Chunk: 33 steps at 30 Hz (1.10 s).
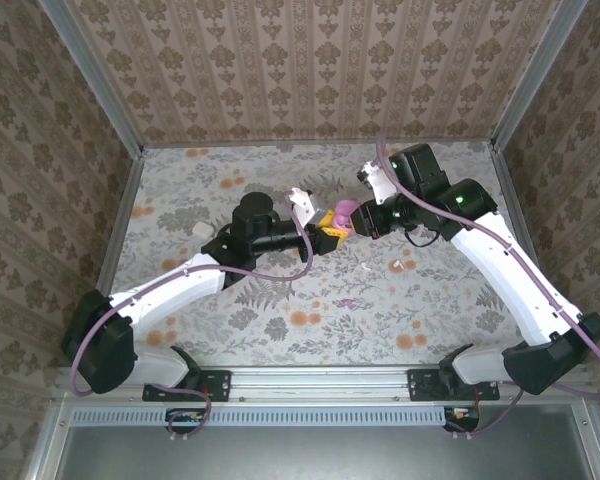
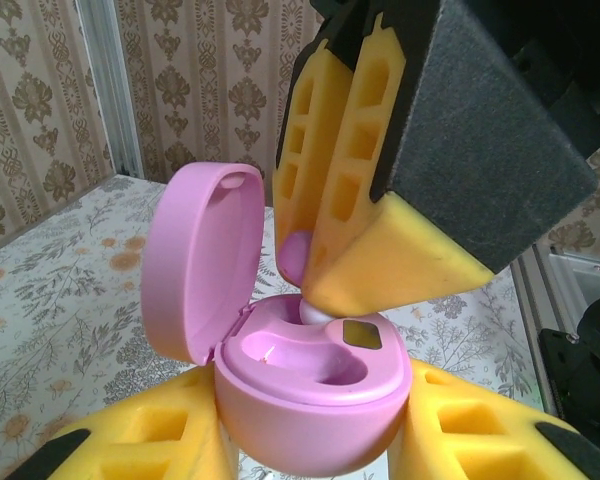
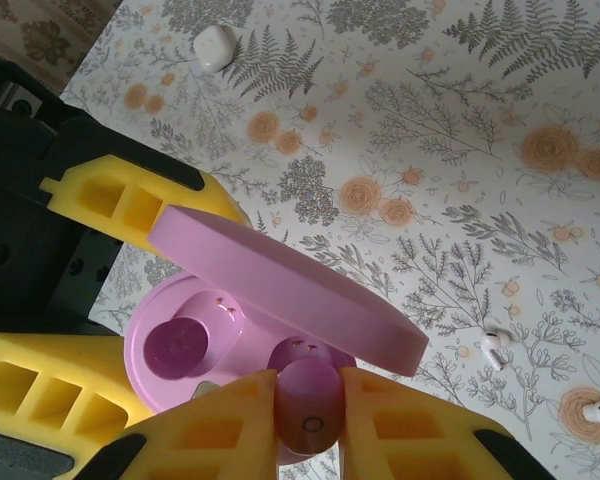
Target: Insert wireless bluetooth earbuds into charging case
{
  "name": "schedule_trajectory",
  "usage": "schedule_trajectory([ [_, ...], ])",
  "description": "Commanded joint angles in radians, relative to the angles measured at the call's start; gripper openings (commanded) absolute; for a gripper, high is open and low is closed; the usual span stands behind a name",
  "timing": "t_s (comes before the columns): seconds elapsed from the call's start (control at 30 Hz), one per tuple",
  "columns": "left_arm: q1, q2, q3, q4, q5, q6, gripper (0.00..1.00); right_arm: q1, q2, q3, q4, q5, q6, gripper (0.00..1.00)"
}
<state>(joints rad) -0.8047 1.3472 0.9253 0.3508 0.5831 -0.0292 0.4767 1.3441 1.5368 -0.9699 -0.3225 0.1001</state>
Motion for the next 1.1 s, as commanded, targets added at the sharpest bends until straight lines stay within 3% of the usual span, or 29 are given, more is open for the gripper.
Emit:
schedule_trajectory([
  [0.0, -0.007, -0.023, 0.005, 0.061, 0.005, 0.009, 0.37, 0.010, 0.004, 0.032, -0.053, -0.044, -0.047, 0.21],
  [0.5, -0.006, -0.030, 0.007, 0.066, 0.002, 0.009, 0.37, 0.014, 0.021, 0.071, -0.144, 0.034, -0.117, 0.22],
  [0.7, -0.007, -0.028, 0.007, 0.077, 0.013, 0.010, 0.37, 0.016, 0.024, 0.072, -0.124, -0.003, -0.101, 0.22],
  [1.07, -0.006, -0.034, 0.004, 0.097, 0.007, 0.001, 0.37, 0.016, 0.011, 0.077, -0.101, -0.028, -0.094, 0.33],
])
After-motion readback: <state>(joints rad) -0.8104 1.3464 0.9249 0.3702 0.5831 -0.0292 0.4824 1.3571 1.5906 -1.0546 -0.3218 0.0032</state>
